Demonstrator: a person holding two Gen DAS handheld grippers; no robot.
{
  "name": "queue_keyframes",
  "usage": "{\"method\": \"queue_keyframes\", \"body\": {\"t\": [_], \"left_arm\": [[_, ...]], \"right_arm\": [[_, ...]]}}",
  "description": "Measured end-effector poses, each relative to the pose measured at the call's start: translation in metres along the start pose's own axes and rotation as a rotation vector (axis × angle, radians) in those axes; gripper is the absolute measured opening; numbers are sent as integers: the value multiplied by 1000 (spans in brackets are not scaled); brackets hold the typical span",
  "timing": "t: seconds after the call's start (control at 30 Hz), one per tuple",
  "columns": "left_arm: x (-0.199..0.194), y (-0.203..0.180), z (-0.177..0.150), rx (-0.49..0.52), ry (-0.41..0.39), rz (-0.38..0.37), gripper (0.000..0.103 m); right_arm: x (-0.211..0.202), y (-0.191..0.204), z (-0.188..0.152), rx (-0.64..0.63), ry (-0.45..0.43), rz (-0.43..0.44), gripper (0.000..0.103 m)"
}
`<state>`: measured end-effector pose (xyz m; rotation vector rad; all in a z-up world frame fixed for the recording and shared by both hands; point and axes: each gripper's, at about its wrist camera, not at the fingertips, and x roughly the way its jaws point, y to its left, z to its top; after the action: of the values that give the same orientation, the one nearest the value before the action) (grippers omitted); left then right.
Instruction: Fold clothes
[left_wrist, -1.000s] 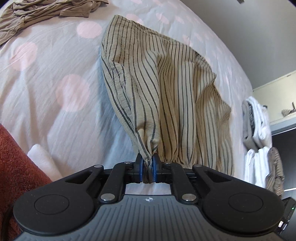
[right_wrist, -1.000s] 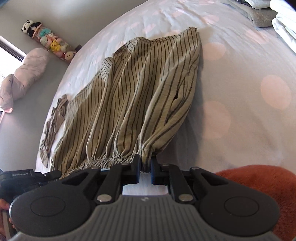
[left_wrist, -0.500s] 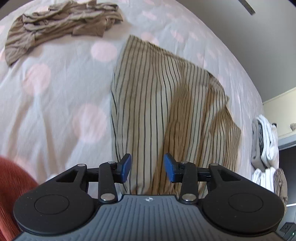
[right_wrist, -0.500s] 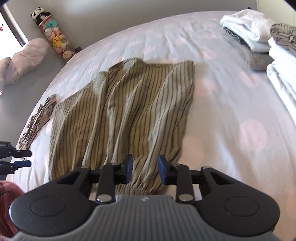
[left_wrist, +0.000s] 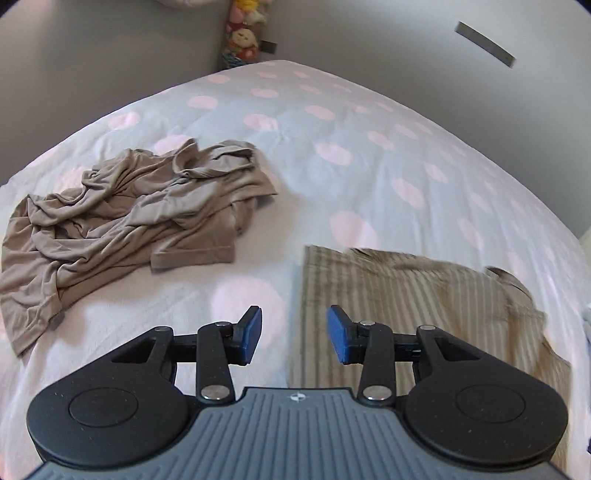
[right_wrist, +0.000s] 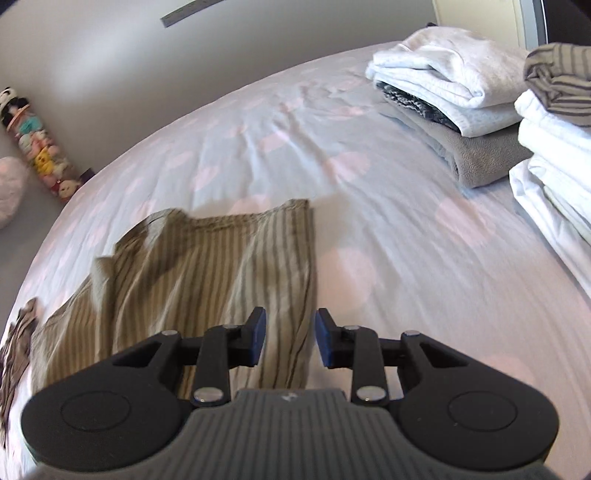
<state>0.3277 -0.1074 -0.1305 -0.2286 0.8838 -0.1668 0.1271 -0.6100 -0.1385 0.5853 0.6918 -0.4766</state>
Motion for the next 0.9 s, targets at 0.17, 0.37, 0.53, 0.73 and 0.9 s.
{"method": "queue_keyframes", "body": {"t": [0.17,0.37,0.53,0.73,0.9], "left_arm": [[33,8,3,-39,-23,-44,42],[62,4,5,-47,-11,-74,44],[75,1,0,-1,-8,-68,42],[80,-3,-4,31,-19,-88,6],[64,2,3,10,-62,-64,0]], "right_arm": [[48,-14,30,53,5,23,34],[94,-6,58,25,13,26,45],[128,1,72,28,29,-3,52],[152,13,73,12,53,-22,16],[138,23,77,-44,13,-67,3]]}}
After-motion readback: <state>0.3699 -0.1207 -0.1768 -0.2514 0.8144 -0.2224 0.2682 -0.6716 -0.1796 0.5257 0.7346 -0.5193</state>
